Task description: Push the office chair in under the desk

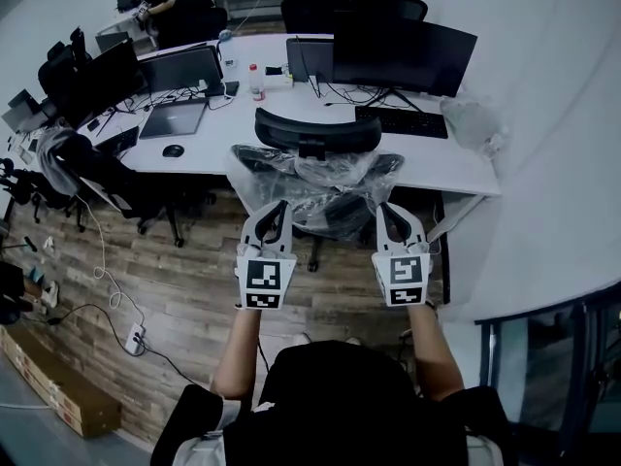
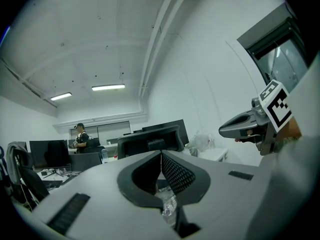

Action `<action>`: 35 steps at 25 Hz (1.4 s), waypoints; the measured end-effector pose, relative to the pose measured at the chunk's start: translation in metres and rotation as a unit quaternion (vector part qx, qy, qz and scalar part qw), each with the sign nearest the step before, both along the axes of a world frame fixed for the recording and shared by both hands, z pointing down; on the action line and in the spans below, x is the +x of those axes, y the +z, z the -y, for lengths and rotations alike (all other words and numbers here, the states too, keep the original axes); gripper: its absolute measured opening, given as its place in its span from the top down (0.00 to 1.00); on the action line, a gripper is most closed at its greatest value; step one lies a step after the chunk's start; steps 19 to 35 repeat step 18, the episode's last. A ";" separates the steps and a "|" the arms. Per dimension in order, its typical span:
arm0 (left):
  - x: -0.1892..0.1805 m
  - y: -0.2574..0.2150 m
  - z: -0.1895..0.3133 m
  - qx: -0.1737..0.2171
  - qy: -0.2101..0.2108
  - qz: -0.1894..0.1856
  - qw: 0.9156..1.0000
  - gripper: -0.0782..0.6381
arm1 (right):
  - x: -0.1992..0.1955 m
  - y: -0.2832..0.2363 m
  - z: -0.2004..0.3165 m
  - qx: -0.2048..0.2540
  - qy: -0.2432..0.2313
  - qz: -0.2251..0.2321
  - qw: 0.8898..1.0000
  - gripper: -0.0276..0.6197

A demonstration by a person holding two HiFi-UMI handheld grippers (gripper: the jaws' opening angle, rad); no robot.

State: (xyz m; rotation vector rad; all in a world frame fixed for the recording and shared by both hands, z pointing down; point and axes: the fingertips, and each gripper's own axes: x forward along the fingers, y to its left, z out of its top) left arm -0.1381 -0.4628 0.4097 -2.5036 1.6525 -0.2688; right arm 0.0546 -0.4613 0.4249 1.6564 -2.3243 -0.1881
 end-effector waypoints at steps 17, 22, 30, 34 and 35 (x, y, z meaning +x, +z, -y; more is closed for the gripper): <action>0.019 0.008 -0.005 -0.009 -0.017 -0.001 1.000 0.86 | 0.017 0.008 -0.002 -0.008 -0.015 0.000 1.000 0.92; 0.020 0.009 -0.006 -0.009 -0.018 -0.001 1.000 0.86 | 0.019 0.010 -0.002 -0.009 -0.015 -0.001 1.000 0.92; 0.020 0.009 -0.006 -0.009 -0.018 -0.001 1.000 0.86 | 0.019 0.010 -0.002 -0.009 -0.015 -0.001 1.000 0.92; 0.020 0.009 -0.006 -0.009 -0.018 -0.001 1.000 0.86 | 0.019 0.010 -0.002 -0.009 -0.015 -0.001 1.000 0.92; 0.020 0.009 -0.006 -0.009 -0.018 -0.001 1.000 0.86 | 0.019 0.010 -0.002 -0.009 -0.015 -0.001 1.000 0.92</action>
